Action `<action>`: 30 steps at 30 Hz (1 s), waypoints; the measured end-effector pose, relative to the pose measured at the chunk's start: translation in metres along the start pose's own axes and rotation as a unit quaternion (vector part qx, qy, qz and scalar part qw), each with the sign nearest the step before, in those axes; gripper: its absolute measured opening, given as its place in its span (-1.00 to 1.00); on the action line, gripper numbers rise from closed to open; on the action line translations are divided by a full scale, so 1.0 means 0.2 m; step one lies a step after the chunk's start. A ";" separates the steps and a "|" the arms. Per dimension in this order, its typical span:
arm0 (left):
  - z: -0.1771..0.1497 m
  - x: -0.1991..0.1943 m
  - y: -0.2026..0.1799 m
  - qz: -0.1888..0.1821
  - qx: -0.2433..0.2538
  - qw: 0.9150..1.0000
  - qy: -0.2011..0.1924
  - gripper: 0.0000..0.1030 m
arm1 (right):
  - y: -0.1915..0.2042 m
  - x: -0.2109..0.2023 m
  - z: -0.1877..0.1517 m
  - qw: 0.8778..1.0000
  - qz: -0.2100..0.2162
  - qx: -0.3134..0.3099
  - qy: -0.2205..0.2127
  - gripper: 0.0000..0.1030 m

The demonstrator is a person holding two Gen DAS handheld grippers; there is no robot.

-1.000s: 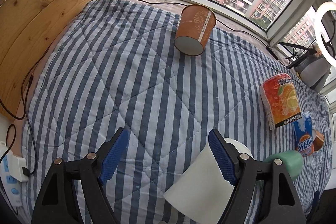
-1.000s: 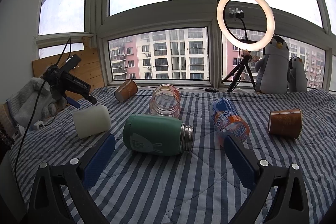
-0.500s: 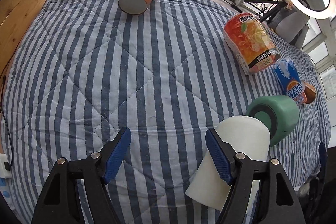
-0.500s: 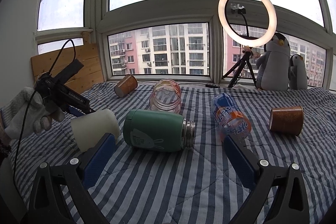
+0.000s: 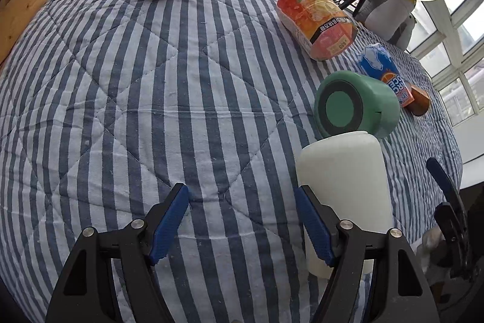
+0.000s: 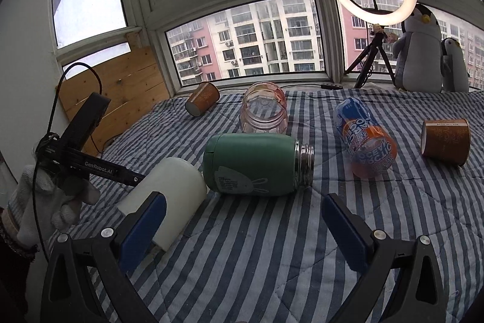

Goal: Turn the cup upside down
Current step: 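Lift the white cup off the bedspread with the left tool, then close the right tool on the white cup while the left tool opens and releases it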

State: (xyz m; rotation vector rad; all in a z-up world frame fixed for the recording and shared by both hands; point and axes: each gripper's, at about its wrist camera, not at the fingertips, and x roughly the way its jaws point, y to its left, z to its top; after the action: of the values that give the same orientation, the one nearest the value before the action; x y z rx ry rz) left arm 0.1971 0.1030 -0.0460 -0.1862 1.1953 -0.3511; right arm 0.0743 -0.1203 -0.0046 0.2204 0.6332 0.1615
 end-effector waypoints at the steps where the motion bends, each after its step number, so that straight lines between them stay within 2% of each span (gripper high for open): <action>1: -0.03 0.00 -0.02 -0.011 0.003 1.000 0.000 0.48 | 0.00 0.02 0.00 1.000 0.009 0.006 0.012 0.97; 7: -0.15 -0.08 -0.04 -0.052 0.003 0.998 -0.021 0.50 | 0.01 0.14 0.07 0.992 0.072 0.033 0.097 0.90; 12: -0.21 -0.14 -0.03 -0.053 0.008 0.998 -0.036 0.50 | 0.04 0.25 0.14 0.982 0.098 0.052 0.152 0.89; 18: -0.26 -0.20 -0.03 -0.060 0.014 0.997 -0.046 0.50 | 0.08 0.42 0.15 0.966 0.105 0.090 0.219 0.89; 21: -0.28 -0.21 -0.05 -0.061 0.018 0.997 -0.049 0.50 | 0.10 0.47 0.15 0.962 0.106 0.099 0.230 0.89; 23: -0.28 -0.21 -0.09 -0.050 0.029 0.997 -0.053 0.50 | 0.12 0.49 0.15 0.963 0.099 0.097 0.232 0.88; 28: -0.27 -0.20 -0.14 -0.056 0.035 0.996 -0.052 0.50 | 0.16 0.56 0.14 0.959 0.085 0.093 0.253 0.52; 30: -0.27 -0.19 -0.15 -0.054 0.037 0.996 -0.053 0.50 | 0.17 0.58 0.13 0.959 0.078 0.086 0.259 0.48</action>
State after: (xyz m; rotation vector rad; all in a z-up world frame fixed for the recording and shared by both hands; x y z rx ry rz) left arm 0.1298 0.0918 -0.0222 -0.2029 1.0681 -0.4743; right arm 0.1802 -0.0657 -0.0406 0.4032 1.1549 0.3225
